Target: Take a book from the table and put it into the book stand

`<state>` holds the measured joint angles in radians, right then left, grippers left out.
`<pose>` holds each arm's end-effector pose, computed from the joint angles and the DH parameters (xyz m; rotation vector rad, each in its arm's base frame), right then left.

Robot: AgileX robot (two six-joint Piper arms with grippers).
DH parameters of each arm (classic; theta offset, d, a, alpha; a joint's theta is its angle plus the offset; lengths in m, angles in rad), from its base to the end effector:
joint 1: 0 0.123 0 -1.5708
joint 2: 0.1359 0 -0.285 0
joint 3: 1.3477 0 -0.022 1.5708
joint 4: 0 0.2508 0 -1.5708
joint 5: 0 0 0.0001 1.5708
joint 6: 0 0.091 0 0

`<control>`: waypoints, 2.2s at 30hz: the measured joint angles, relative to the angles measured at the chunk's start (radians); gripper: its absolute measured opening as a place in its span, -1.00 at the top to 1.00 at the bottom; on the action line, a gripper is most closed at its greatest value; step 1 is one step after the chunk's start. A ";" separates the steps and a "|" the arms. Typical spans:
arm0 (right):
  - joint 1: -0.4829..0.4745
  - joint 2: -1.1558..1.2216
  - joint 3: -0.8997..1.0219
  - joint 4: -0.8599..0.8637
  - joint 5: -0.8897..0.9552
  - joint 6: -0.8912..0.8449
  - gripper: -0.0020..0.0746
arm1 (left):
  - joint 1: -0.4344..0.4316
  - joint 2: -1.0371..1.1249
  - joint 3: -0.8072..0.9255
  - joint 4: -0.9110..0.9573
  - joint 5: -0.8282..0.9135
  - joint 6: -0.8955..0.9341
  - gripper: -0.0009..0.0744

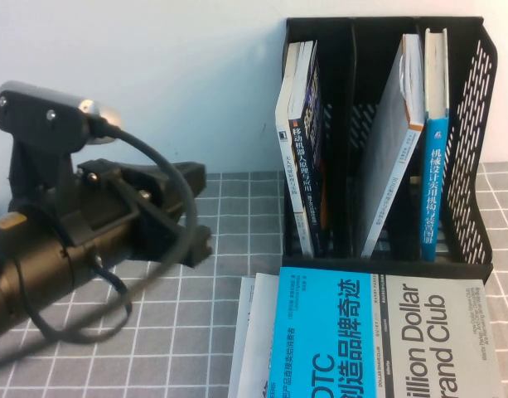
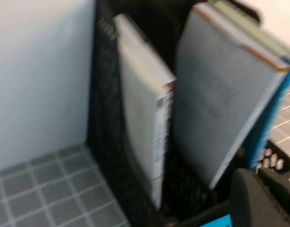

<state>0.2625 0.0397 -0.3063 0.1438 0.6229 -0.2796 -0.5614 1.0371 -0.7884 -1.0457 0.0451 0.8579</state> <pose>0.0314 0.0163 0.2565 -0.4447 1.7819 0.1470 0.1928 -0.1256 0.3504 0.3615 1.7540 -0.5766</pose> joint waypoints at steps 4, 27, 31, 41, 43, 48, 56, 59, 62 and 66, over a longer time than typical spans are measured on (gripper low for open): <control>0.000 -0.004 0.000 0.009 0.005 0.000 0.96 | -0.120 -0.023 0.000 -0.009 -0.077 0.039 0.97; 0.000 -0.004 0.000 0.011 0.005 -0.001 0.96 | -0.431 -0.122 0.012 -0.045 -0.187 0.127 0.98; 0.000 -0.004 0.000 0.011 0.005 -0.001 0.96 | -0.431 -0.122 0.040 -0.062 -0.370 0.318 0.98; 0.000 -0.004 0.000 0.011 0.005 -0.001 0.96 | -0.375 -0.171 0.100 -0.100 -0.698 0.604 0.98; 0.000 -0.004 0.000 0.012 0.005 -0.001 0.96 | -0.297 -0.208 0.142 -0.100 -0.630 0.592 0.98; 0.000 -0.004 0.000 0.012 0.005 -0.001 0.96 | -0.056 -0.296 0.270 -0.088 -0.406 0.499 0.98; 0.000 -0.004 0.000 0.012 0.005 -0.001 0.96 | 0.217 -0.524 0.380 -0.049 -0.267 0.456 0.98; 0.000 -0.004 0.000 0.012 0.005 -0.001 0.96 | 0.298 -0.648 0.401 -0.023 -0.223 0.505 0.98; 0.000 -0.004 0.000 0.012 0.005 -0.001 0.96 | 0.377 -0.775 0.430 -0.008 -0.171 0.581 0.98; 0.000 -0.004 0.000 0.014 0.005 -0.001 0.96 | 0.487 -0.919 0.471 -0.006 -0.128 0.621 0.98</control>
<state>0.2625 0.0354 -0.3063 0.1575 0.6278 -0.2809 -0.0743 0.1178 -0.3171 -1.0519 -0.0833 1.4790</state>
